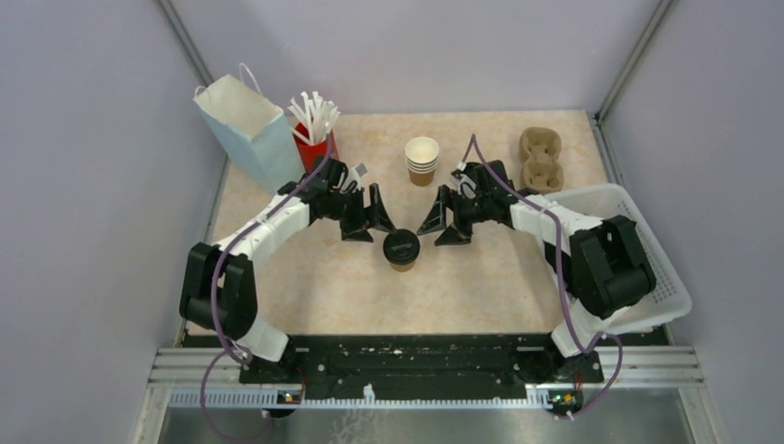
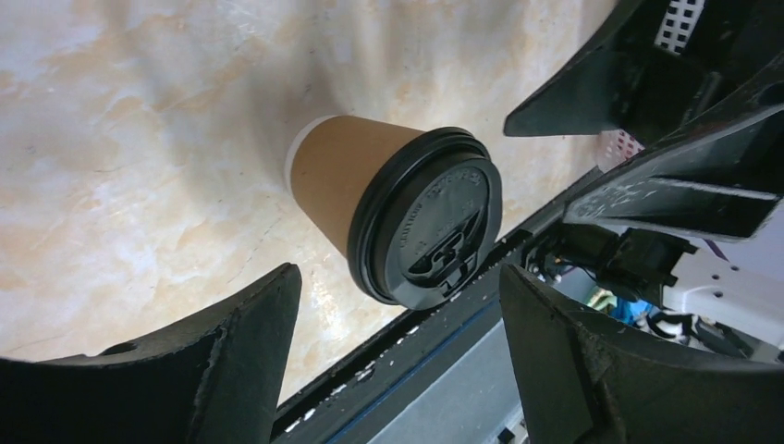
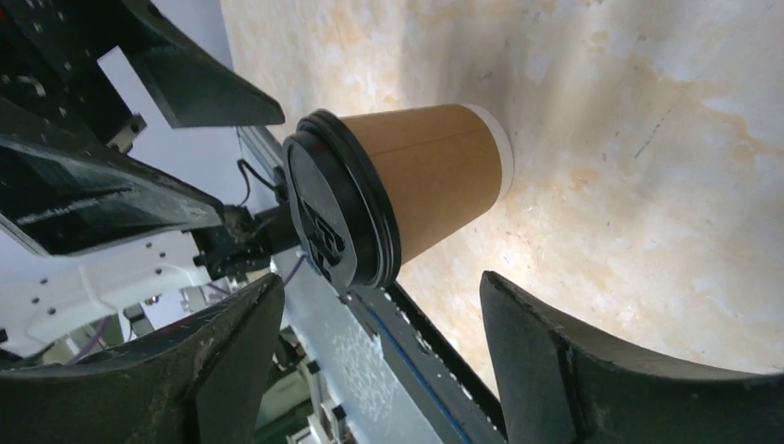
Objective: Pack the takeout coffee
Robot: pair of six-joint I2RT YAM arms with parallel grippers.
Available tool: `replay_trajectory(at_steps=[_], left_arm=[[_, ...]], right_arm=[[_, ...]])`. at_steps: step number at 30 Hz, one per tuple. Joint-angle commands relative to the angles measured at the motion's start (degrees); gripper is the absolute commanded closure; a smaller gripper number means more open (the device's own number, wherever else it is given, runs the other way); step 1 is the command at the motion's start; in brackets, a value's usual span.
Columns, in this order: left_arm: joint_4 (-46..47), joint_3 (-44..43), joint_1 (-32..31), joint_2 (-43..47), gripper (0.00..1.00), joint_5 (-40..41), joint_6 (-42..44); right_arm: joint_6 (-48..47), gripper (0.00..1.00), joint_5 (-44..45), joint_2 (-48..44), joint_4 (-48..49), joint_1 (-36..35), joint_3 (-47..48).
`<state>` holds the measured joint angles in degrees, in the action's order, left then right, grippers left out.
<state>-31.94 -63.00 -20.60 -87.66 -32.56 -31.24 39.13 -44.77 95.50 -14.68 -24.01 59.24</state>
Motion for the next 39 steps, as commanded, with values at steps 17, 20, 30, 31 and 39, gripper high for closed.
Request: replay_trajectory(at_steps=[17,20,30,31,39], left_arm=[[9.5,-4.5,0.2,-12.3,0.19,-8.2,2.3],[10.5,-3.0,0.2,-12.1,0.19,-8.2,2.0],[12.1,0.7,1.0,-11.9,0.21,-7.0,2.4],[12.7,1.1,1.1,-11.9,0.21,-7.2,2.3],[14.8,4.9,2.0,-11.6,0.22,-8.0,2.1]], right_arm=[[7.4,0.18,-4.0,0.7,17.7,-7.8,-8.1],[7.4,0.18,-2.6,1.1,17.6,-7.9,-8.3],[7.7,0.27,-1.3,3.0,18.7,-8.5,-8.5],[7.7,0.27,-1.1,3.1,18.9,-8.5,-8.9],[6.1,0.3,1.0,5.1,19.2,-8.6,-11.1]])
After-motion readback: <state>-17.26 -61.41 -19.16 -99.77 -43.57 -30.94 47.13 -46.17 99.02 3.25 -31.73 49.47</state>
